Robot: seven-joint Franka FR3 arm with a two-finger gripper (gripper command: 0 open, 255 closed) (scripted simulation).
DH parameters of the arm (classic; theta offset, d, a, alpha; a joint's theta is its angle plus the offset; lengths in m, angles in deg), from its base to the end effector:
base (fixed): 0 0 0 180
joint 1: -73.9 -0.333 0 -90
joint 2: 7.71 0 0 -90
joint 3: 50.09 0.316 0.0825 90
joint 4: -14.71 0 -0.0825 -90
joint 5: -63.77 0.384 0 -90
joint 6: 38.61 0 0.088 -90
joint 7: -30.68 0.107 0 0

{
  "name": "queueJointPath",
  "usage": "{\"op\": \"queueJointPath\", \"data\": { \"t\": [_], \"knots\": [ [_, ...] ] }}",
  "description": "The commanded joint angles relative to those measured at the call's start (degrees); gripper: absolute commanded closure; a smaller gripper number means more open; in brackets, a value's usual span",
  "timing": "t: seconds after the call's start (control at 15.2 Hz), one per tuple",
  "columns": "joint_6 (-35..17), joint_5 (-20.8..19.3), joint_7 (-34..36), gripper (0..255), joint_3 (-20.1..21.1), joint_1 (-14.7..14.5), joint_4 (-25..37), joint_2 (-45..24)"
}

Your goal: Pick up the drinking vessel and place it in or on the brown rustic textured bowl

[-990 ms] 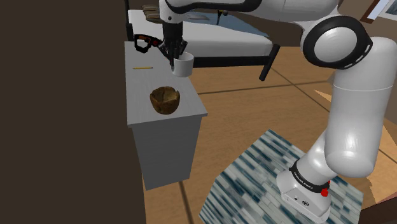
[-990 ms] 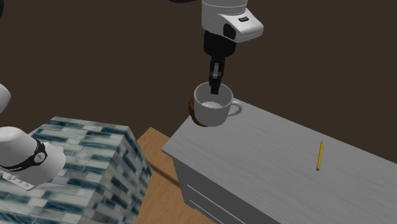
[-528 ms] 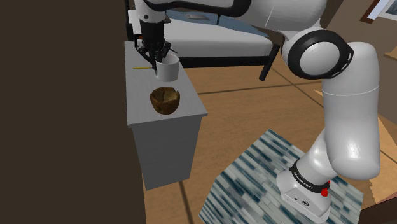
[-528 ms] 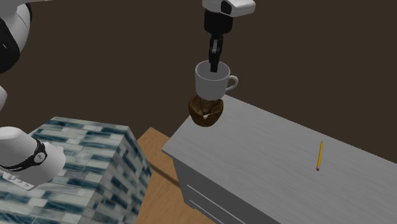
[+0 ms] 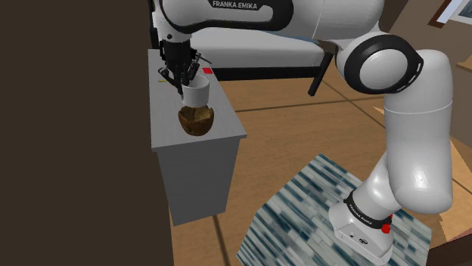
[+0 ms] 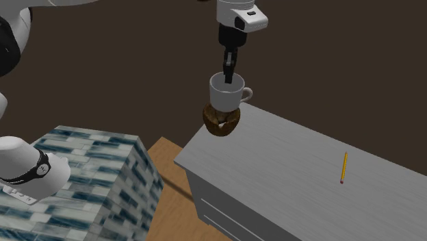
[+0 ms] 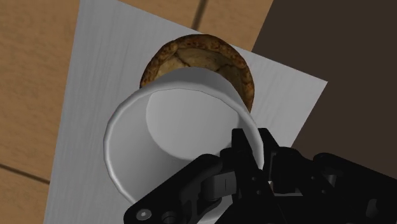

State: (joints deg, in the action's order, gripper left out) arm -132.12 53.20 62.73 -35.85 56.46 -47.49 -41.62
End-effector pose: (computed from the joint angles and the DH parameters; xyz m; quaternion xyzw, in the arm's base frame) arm 0.6442 0.3159 0.4875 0.9995 -0.0156 -0.0010 0.0275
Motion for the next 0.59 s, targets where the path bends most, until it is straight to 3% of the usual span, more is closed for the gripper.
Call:
{"op": "queueJointPath", "data": {
  "t": [0.0, 0.53],
  "knots": [
    [-1.8, 0.0, 0.1, 255, 0.0, 0.2, -2.0, 0.3],
    [-7.3, 0.0, 0.6, 255, -0.1, 0.8, -7.9, 0.6]
  ]
}}
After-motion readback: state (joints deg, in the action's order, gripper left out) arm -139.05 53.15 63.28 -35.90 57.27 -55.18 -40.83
